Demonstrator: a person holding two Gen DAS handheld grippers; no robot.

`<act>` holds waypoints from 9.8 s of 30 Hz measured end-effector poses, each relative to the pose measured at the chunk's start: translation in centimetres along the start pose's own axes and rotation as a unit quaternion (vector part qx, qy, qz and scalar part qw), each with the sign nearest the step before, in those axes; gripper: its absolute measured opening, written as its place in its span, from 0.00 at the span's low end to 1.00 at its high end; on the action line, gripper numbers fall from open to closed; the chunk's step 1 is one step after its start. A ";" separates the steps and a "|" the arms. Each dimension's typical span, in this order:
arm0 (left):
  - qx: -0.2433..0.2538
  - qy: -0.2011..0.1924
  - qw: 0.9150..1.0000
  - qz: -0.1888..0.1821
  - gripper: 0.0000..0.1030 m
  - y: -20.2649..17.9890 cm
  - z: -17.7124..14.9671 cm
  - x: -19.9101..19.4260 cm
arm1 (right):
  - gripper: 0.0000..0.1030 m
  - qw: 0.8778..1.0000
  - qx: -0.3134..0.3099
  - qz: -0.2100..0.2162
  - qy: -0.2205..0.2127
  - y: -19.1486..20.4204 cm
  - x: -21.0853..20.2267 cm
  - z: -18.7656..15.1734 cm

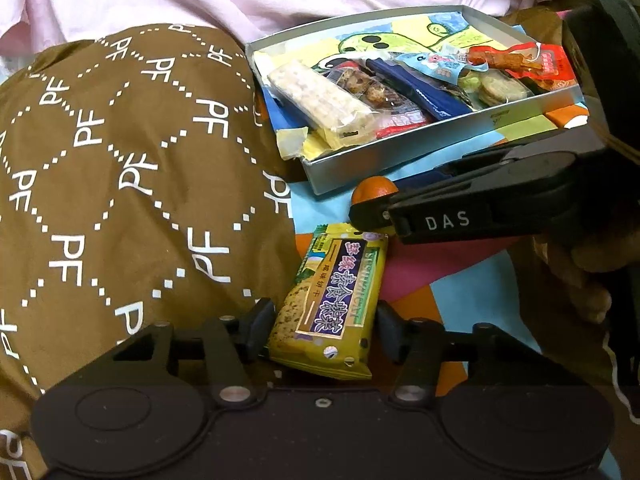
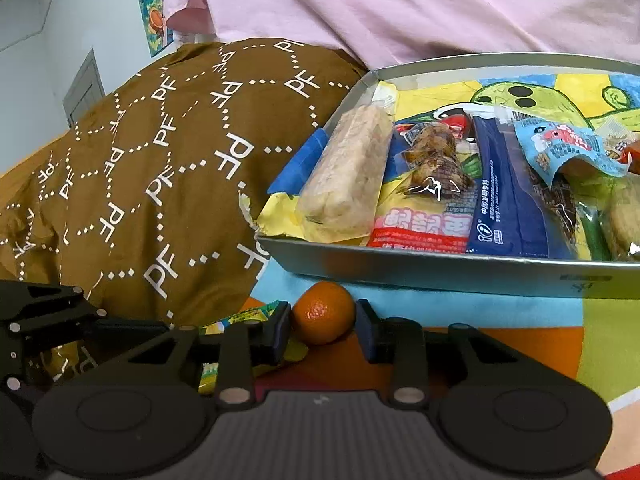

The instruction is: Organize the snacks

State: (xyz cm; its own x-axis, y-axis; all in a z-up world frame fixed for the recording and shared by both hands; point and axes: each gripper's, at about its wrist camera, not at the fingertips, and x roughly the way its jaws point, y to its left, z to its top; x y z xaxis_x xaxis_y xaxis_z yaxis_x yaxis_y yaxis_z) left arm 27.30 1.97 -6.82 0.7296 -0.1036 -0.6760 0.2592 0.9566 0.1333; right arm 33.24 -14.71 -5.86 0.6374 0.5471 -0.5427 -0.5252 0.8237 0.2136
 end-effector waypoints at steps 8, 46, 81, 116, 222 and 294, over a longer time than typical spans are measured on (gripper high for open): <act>-0.032 0.012 0.999 0.002 0.49 -0.4 -0.2 -0.9 | 0.36 1.000 0.012 -0.002 0.007 -0.4 -1.1 0.1; -0.114 0.021 0.992 0.059 0.48 -4.8 4.4 -4.0 | 0.37 0.997 0.062 -0.043 -0.032 -3.4 -13.9 -1.5; -0.147 -0.091 0.983 0.056 0.48 -6.2 15.8 1.0 | 0.37 0.974 0.100 -0.115 -0.168 -10.3 -12.4 3.4; -0.162 -0.068 0.983 0.057 0.49 -6.6 16.7 6.6 | 0.43 0.966 0.108 -0.142 -0.187 -15.1 -8.4 4.8; -0.193 -0.172 0.960 0.106 0.99 -6.5 -6.6 -18.7 | 1.00 0.952 0.034 -0.254 -0.168 5.8 -26.7 -8.9; -0.206 -0.154 0.959 0.120 0.99 -4.7 -8.4 -18.0 | 1.00 0.961 0.050 -0.239 -0.128 6.6 -24.7 -10.5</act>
State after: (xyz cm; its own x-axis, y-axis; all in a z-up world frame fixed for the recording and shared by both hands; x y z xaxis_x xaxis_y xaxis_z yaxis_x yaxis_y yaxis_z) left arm 7.62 1.66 -1.36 0.9058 0.1184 -0.4068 -0.1653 0.9828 -0.0822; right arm 8.13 -24.32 0.38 0.9170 0.1109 -0.3832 -0.0897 0.9933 0.0727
